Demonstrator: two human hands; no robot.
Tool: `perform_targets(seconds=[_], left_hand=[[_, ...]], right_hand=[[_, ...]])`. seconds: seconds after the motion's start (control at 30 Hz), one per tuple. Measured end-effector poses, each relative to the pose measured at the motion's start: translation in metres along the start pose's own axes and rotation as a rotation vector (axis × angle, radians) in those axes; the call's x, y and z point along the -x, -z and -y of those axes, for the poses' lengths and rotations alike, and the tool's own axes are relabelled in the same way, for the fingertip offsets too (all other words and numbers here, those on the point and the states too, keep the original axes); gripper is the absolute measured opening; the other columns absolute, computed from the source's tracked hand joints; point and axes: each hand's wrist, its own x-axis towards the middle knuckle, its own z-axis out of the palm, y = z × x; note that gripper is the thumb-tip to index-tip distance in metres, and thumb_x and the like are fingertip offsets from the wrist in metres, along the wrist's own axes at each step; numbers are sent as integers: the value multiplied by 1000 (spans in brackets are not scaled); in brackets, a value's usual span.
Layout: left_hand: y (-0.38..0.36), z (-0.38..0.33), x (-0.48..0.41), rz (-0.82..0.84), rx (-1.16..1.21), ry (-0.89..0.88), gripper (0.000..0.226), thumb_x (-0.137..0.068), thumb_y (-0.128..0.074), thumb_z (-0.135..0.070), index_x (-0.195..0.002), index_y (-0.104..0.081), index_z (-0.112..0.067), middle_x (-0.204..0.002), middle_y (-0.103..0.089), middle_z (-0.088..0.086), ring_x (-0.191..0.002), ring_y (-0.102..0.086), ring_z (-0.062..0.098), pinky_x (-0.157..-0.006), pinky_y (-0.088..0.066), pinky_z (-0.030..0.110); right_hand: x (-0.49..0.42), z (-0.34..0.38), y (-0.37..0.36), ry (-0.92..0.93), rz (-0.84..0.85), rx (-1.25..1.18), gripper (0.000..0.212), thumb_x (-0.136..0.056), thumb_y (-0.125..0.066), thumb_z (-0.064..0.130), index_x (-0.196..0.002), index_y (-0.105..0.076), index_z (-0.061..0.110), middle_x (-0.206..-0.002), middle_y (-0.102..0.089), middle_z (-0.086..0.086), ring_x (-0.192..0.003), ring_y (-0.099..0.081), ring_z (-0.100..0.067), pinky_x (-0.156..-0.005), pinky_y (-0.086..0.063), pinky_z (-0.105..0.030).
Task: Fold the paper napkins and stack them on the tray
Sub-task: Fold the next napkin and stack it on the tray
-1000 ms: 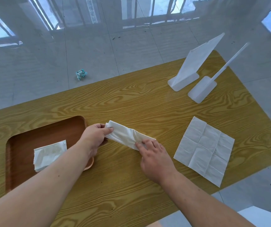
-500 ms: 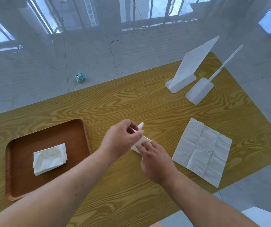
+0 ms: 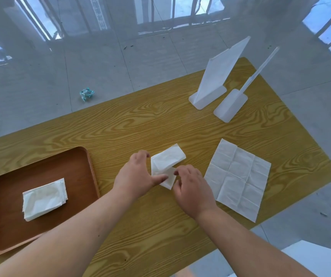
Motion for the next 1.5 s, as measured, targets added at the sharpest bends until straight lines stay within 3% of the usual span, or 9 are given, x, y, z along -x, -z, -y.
perform_targets(seconds=[0.1, 0.27, 0.4, 0.53, 0.63, 0.9, 1.13, 1.37, 1.5], left_hand=[[-8, -2, -1, 30, -186, -163, 81, -82, -76, -56, -148, -37, -32, -142, -47, -6, -123, -55, 19, -84, -48, 31], [-3, 1, -2, -91, -161, -134, 31, -97, -57, -40, -124, -65, -27, -125, -62, -5, -111, -60, 20, -85, -52, 35], [-1, 16, -1, -96, -87, -150, 59, -90, -65, -50, -142, -50, -28, -138, -51, -8, -122, -55, 17, -88, -52, 33], [-5, 18, -8, -54, -383, -379, 82, -93, -58, -60, -161, -25, -30, -159, -33, -2, -134, -42, 23, -106, -46, 36], [-7, 12, -11, -75, -474, -401, 78, -96, -56, -57, -161, -29, -26, -162, -37, -1, -135, -44, 24, -103, -46, 38], [-4, 20, -6, -140, -517, -386, 46, -93, -63, -24, -139, -59, -17, -125, -70, 2, -109, -65, 28, -89, -54, 42], [-3, 34, -5, 17, -466, -583, 67, -90, -65, -41, -152, -48, -24, -159, -48, -1, -138, -49, 23, -109, -47, 41], [-4, 25, 0, -100, -499, -625, 38, -91, -68, -30, -125, -69, -14, -120, -71, 4, -101, -66, 29, -80, -58, 45], [-6, 16, 0, -78, -387, -493, 35, -97, -58, -30, -128, -66, -15, -117, -71, 3, -102, -65, 30, -84, -55, 45]], right_hand=[[0, 1, -4, 67, 98, 41, 27, -97, -46, 22, -120, -60, 21, -110, -60, 5, -101, -51, -15, -89, -48, -32], [-4, 1, -5, 81, 147, 48, 31, -96, -44, 19, -120, -62, 22, -109, -62, 5, -100, -51, -16, -91, -48, -35], [-9, 2, -4, 103, 123, 74, 33, -95, -46, 18, -122, -63, 22, -110, -62, 5, -102, -51, -16, -91, -51, -37], [-5, 7, -9, 234, 123, 204, 48, -88, -49, 18, -134, -60, 20, -138, -59, -3, -133, -46, -26, -112, -41, -44], [-3, 12, -15, 276, 197, 248, 54, -89, -51, 18, -143, -53, 20, -151, -51, -4, -143, -40, -28, -117, -34, -45], [10, 16, -19, 374, 311, 273, 59, -96, -41, 20, -155, -39, 20, -155, -48, -1, -144, -37, -24, -119, -30, -41], [21, 14, -23, 420, 283, 281, 58, -95, -43, 19, -153, -42, 21, -151, -52, -1, -147, -34, -26, -124, -20, -40], [25, 10, -27, 475, 270, 304, 61, -87, -48, 18, -148, -46, 18, -144, -56, -5, -139, -45, -28, -119, -34, -43], [27, 8, -25, 507, 267, 318, 55, -89, -52, 18, -144, -48, 19, -138, -60, -4, -137, -48, -26, -114, -40, -43]])
